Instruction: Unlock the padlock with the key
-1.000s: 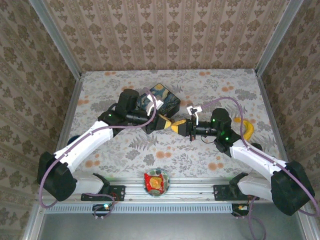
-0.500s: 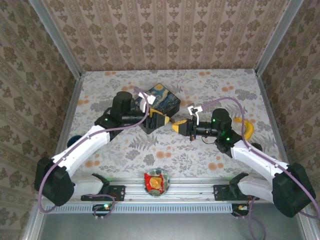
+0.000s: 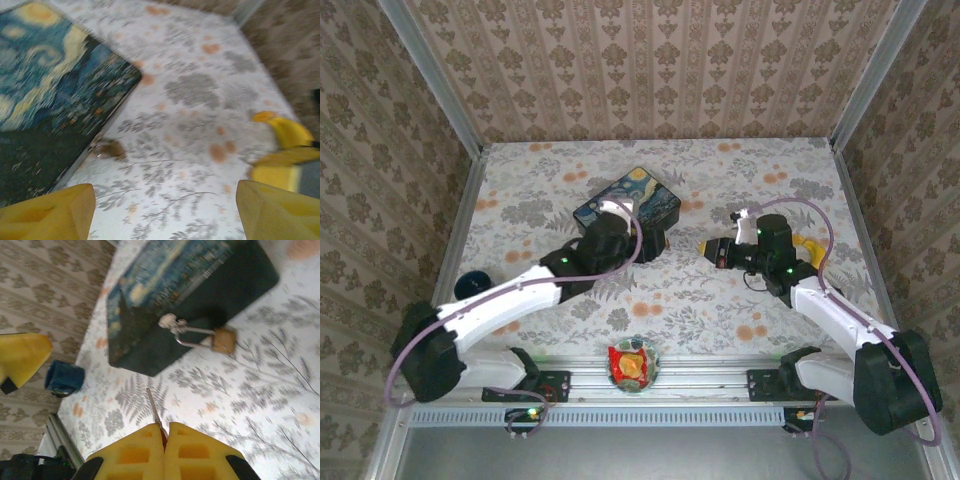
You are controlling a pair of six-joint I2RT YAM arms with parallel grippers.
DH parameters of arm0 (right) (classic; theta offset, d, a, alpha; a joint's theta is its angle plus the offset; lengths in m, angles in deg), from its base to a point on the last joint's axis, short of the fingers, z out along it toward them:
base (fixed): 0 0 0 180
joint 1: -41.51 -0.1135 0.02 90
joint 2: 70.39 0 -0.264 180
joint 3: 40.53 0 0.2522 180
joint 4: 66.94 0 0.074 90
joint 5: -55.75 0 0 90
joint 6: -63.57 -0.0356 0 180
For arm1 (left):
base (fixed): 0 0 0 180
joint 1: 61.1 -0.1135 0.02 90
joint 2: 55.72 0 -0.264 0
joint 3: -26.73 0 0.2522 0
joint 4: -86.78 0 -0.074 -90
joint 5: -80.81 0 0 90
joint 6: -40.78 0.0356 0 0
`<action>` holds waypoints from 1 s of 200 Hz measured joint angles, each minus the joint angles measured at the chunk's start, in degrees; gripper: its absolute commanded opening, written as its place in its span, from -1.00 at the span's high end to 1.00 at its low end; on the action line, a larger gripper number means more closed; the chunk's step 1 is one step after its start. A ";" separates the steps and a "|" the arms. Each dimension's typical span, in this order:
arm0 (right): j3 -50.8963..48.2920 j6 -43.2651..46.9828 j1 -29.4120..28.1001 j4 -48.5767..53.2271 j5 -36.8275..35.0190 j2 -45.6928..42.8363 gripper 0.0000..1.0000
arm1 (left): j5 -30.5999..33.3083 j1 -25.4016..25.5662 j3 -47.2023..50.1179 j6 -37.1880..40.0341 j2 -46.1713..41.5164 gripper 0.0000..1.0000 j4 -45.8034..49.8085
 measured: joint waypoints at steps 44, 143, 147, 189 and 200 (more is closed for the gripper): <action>-0.02 1.55 0.48 5.90 -3.28 -0.07 1.00 | 12.11 4.22 -3.85 -9.79 15.32 -0.48 3.50; -0.81 2.36 2.16 8.74 -4.85 -0.79 1.00 | 21.03 4.44 -10.32 -25.29 29.00 -0.48 7.50; -0.81 2.36 2.16 8.72 -4.85 -0.76 1.00 | 21.07 4.28 -10.38 -25.35 29.16 -0.48 7.56; -0.83 2.32 2.27 8.22 -4.81 -0.76 1.00 | 21.00 2.34 -10.58 -25.70 30.23 -0.47 7.52; -0.83 2.32 2.27 8.09 -4.79 -0.63 1.00 | 20.98 1.79 -10.58 -25.49 30.23 -0.47 7.41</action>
